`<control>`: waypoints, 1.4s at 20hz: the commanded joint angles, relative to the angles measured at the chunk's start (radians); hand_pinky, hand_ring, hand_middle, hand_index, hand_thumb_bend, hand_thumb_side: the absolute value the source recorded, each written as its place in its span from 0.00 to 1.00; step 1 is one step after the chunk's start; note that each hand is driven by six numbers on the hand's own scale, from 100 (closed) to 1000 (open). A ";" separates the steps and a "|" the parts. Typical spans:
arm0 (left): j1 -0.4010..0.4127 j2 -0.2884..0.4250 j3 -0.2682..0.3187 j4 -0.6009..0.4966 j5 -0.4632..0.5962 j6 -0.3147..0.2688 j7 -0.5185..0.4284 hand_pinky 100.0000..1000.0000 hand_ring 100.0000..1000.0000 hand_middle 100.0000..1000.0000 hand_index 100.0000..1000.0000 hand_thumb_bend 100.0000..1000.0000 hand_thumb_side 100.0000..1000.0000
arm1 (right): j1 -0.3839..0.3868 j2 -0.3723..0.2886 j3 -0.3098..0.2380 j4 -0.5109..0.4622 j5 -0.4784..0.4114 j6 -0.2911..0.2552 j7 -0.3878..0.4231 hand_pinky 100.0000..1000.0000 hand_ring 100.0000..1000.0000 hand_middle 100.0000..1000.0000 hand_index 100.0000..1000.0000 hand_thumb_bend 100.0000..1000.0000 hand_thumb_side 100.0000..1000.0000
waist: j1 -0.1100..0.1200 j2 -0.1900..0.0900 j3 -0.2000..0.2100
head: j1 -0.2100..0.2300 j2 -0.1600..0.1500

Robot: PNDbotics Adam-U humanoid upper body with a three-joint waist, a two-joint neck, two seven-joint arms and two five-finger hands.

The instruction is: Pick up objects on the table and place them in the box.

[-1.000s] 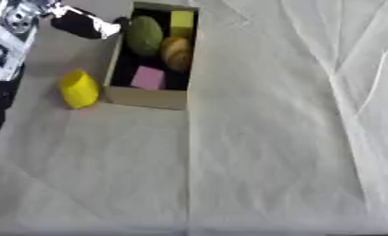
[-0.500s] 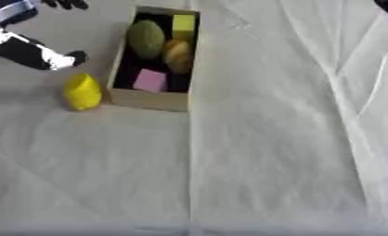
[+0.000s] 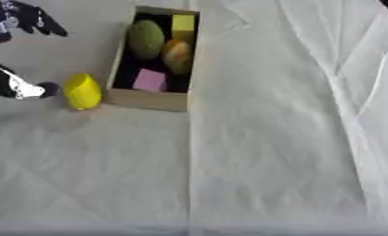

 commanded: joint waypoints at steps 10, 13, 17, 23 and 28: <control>-0.039 -0.041 -0.020 0.145 -0.027 -0.021 -0.080 0.78 0.83 0.79 0.87 0.48 0.10 | -0.010 -0.030 -0.012 -0.017 0.001 0.002 -0.003 0.88 0.73 0.65 0.76 0.00 0.69 | 0.008 -0.034 -0.010 | 0.014 0.004; -0.073 -0.105 -0.016 0.220 -0.032 -0.026 -0.069 0.78 0.82 0.79 0.87 0.47 0.10 | -0.016 -0.025 -0.012 -0.017 -0.001 0.000 0.000 0.88 0.73 0.65 0.76 0.00 0.69 | 0.005 -0.031 -0.015 | 0.019 0.004; -0.116 -0.180 -0.005 0.316 -0.101 -0.053 -0.041 0.78 0.83 0.79 0.87 0.49 0.08 | -0.023 -0.019 -0.009 -0.017 -0.004 0.001 0.005 0.88 0.73 0.65 0.76 0.00 0.69 | 0.003 -0.027 -0.023 | 0.028 0.004; -0.144 -0.253 0.019 0.428 -0.198 -0.096 -0.004 0.76 0.81 0.77 0.87 0.43 0.08 | -0.025 -0.010 -0.010 -0.017 -0.005 0.004 0.007 0.88 0.73 0.65 0.76 0.00 0.69 | 0.003 -0.018 -0.033 | 0.036 0.004; -0.149 -0.292 0.029 0.469 -0.211 -0.118 0.017 0.68 0.71 0.64 0.76 0.24 0.00 | -0.028 -0.005 -0.007 -0.017 -0.009 0.005 0.011 0.88 0.73 0.65 0.76 0.00 0.69 | 0.003 -0.016 -0.037 | 0.040 0.004</control>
